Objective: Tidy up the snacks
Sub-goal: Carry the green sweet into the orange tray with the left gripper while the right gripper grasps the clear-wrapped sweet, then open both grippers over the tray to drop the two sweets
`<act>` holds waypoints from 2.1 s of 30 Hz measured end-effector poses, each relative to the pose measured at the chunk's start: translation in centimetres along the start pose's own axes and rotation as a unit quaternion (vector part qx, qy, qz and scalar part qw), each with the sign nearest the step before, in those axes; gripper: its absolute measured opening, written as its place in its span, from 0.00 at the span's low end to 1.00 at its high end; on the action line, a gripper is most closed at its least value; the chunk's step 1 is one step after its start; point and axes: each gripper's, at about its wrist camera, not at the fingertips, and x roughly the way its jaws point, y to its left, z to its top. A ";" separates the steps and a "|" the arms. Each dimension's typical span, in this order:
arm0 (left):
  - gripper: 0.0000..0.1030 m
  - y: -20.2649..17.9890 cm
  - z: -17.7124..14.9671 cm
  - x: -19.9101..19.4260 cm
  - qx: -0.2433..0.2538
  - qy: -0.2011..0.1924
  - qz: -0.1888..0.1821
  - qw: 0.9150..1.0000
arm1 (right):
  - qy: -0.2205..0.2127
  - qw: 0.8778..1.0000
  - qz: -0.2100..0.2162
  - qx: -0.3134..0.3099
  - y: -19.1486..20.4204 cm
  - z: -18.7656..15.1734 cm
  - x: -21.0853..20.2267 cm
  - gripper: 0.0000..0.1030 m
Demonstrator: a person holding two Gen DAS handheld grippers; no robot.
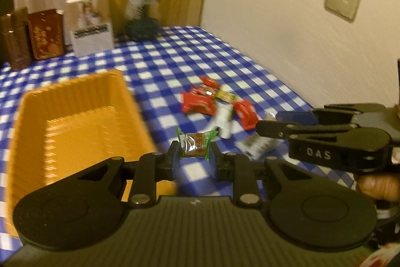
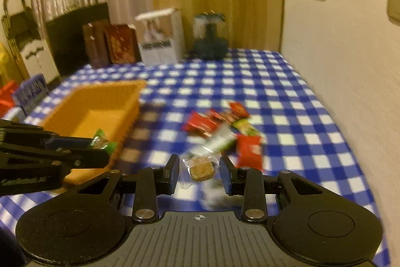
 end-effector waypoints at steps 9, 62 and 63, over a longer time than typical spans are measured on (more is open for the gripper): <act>0.21 7.7 3.3 -4.0 -0.018 -0.004 0.028 0.999 | -0.028 0.997 0.071 0.000 7.4 3.1 1.3 0.34; 0.54 16.2 -1.8 -2.7 -0.026 0.054 0.064 0.996 | 0.016 0.996 0.092 -0.016 14.7 2.4 7.4 0.66; 0.54 16.1 -1.8 -2.7 -0.026 0.054 0.064 0.996 | 0.015 0.996 0.091 -0.017 14.7 2.5 7.3 0.65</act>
